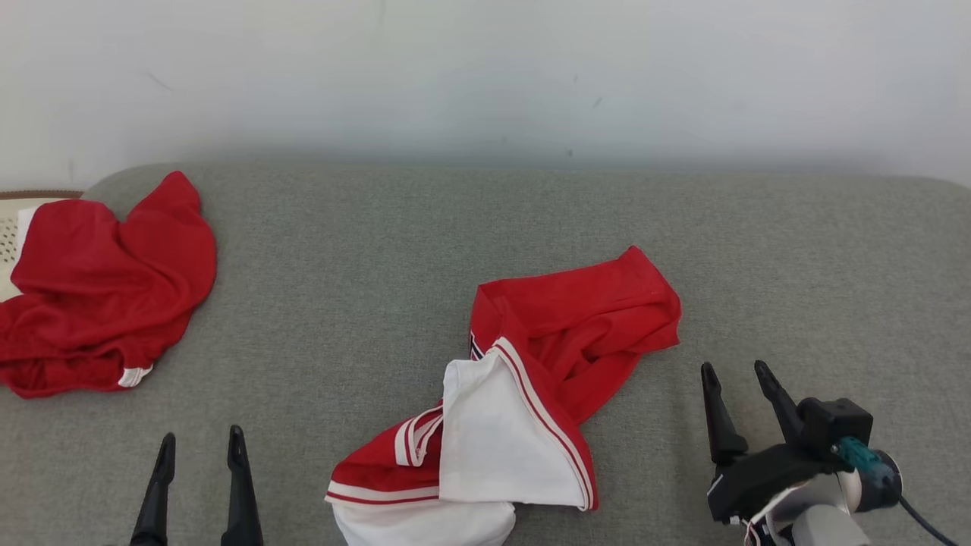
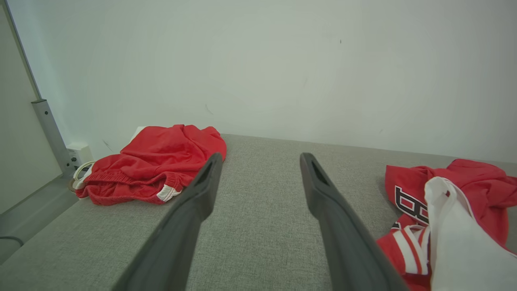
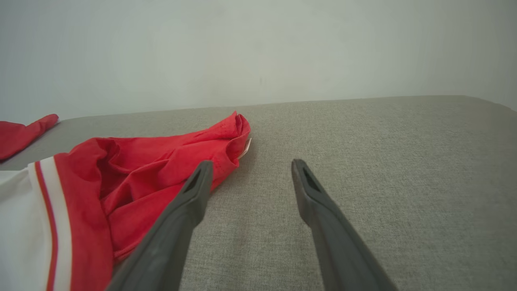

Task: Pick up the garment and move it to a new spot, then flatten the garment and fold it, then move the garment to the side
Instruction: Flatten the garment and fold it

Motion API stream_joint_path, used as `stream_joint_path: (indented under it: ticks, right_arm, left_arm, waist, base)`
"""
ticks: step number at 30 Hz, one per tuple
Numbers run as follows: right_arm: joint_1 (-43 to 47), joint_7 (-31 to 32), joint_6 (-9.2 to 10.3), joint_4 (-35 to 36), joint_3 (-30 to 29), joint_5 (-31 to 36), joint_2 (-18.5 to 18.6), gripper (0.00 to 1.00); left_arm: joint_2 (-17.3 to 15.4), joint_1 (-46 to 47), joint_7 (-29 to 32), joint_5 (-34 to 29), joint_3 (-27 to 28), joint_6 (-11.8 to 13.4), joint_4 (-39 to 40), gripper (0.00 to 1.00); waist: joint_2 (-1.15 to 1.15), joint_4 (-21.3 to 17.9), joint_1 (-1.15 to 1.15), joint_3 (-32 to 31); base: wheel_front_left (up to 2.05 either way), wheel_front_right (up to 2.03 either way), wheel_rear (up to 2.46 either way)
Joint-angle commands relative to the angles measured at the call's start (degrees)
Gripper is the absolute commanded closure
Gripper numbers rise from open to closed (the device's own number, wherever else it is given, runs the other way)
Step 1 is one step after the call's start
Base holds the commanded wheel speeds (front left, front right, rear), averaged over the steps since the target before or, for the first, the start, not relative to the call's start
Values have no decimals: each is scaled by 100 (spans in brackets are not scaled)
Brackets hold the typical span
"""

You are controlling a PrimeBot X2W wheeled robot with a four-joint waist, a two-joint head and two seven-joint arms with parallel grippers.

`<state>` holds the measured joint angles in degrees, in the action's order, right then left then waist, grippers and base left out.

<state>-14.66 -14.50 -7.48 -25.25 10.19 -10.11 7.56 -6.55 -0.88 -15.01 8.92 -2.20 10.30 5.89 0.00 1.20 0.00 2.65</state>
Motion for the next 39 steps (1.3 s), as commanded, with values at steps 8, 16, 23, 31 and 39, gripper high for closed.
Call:
stream_joint_path:
  ticks: [8,16,23,31,39]
  right_arm:
    - [-991,48,-3,-1246,498,-277,305,0]
    - [-1745,-18,-3,-2468,654,-505,491,6]
    - [-2129,-66,-3,-3040,826,-664,571,100]
    - [-1836,-74,-3,-2427,1092,-1152,619,100]
    - [-1233,317,-3,-953,1302,-1681,1089,100]
  left_arm:
    - [208,217,-25,-92,37,-261,-133,0]
    - [307,339,-25,-156,-43,-405,-205,0]
    - [349,322,-25,-171,-16,-434,-267,0]
    - [360,133,-25,-95,61,-411,-351,0]
    - [364,-73,-25,63,25,-363,-420,0]
  waist:
    - [0,403,0,127]
    - [0,856,0,327]
    - [0,1007,0,406]
    - [0,686,0,125]
    - [0,227,0,-111]
  base:
    - [0,0,0]
    - [0,0,0]
    - [0,0,0]
    - [0,0,0]
    - [0,0,0]
